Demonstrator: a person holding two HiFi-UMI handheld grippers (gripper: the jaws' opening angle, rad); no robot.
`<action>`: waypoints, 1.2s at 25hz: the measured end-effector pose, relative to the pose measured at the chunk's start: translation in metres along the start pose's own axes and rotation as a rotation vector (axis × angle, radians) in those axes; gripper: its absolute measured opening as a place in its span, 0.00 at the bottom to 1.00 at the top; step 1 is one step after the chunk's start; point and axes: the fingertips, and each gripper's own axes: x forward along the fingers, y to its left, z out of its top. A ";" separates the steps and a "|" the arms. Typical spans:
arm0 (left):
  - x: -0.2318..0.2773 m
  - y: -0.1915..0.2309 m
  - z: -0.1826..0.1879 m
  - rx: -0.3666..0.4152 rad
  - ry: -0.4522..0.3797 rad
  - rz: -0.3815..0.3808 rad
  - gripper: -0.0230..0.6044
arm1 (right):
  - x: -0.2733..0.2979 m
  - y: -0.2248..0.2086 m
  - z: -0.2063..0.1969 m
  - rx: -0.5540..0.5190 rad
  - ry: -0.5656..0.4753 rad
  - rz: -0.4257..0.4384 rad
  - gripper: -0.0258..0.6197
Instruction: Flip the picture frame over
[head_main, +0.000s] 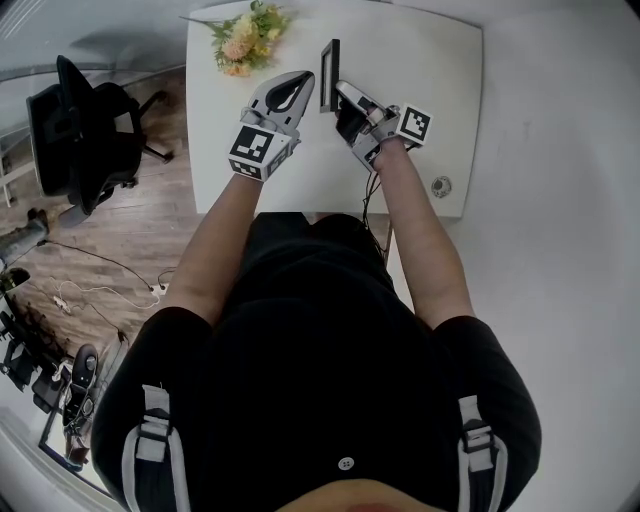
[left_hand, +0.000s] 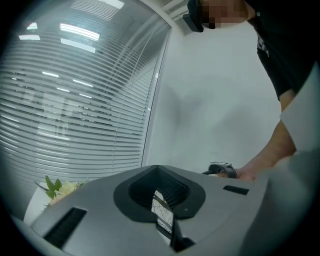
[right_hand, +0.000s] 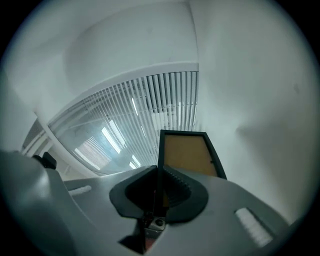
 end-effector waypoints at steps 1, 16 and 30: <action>0.001 -0.001 0.000 -0.001 -0.009 -0.001 0.04 | -0.002 -0.001 0.000 0.027 -0.002 0.019 0.12; 0.005 0.005 -0.017 -0.012 0.031 -0.011 0.04 | -0.021 -0.047 0.011 0.124 -0.040 0.023 0.12; 0.010 0.000 -0.015 -0.010 0.015 -0.024 0.04 | -0.041 -0.059 0.022 -0.018 -0.029 -0.062 0.13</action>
